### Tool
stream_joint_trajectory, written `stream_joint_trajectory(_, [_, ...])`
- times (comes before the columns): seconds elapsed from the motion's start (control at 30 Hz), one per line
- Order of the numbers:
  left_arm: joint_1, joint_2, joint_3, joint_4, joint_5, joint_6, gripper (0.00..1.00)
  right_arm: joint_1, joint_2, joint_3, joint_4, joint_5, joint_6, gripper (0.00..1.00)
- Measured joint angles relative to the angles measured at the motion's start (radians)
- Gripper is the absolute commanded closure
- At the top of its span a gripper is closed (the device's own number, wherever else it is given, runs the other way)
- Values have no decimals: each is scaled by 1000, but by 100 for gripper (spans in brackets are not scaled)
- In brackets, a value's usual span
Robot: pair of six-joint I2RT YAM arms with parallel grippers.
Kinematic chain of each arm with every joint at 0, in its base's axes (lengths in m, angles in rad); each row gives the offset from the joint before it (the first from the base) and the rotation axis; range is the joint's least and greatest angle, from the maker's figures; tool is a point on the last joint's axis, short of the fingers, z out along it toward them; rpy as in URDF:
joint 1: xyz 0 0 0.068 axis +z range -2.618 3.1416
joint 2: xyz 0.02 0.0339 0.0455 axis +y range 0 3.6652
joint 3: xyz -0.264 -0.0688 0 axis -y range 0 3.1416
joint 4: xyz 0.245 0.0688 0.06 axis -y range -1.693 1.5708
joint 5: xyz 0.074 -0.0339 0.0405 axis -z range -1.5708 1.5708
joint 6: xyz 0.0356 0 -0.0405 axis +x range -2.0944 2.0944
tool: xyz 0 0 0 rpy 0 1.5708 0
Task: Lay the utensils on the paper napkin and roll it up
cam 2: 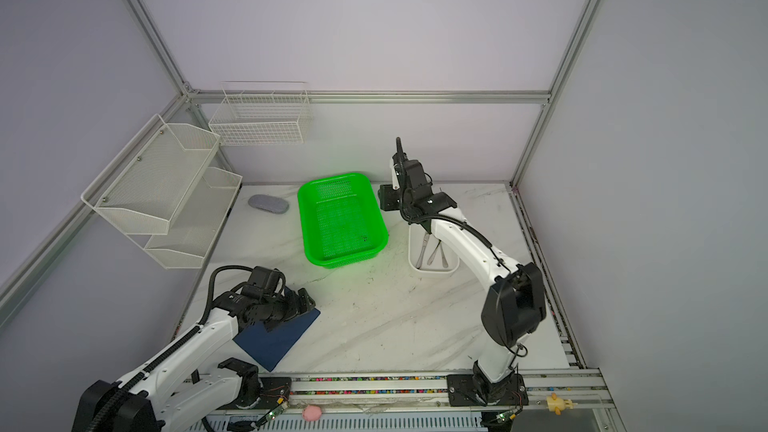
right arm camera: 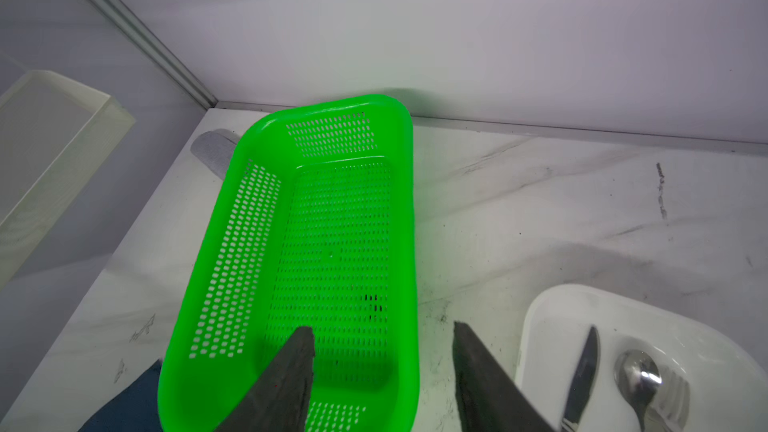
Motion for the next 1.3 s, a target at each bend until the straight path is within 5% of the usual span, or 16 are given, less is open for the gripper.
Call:
stream_joint_trajectory(0.2, [-67, 42, 0, 19, -6, -6, 4, -2, -329, -444, 148, 40, 174, 24])
stream_joint_trajectory(0.4, [-128, 117, 2, 66, -10, -25, 4, -4, -553, -673, 195, 64, 285, 21])
stream_joint_trajectory(0.73, [-245, 217, 16, 258, -8, -60, 5, -5, -604, -777, 209, -19, 397, 21])
stream_joint_trajectory(1.07, [-458, 433, 128, 501, 1, -180, 5, -5, -609, -835, 172, -95, 446, 24])
stream_joint_trajectory(1.3, [-601, 555, 192, 668, -8, -294, 5, -5, -667, -837, 34, -6, 467, 28])
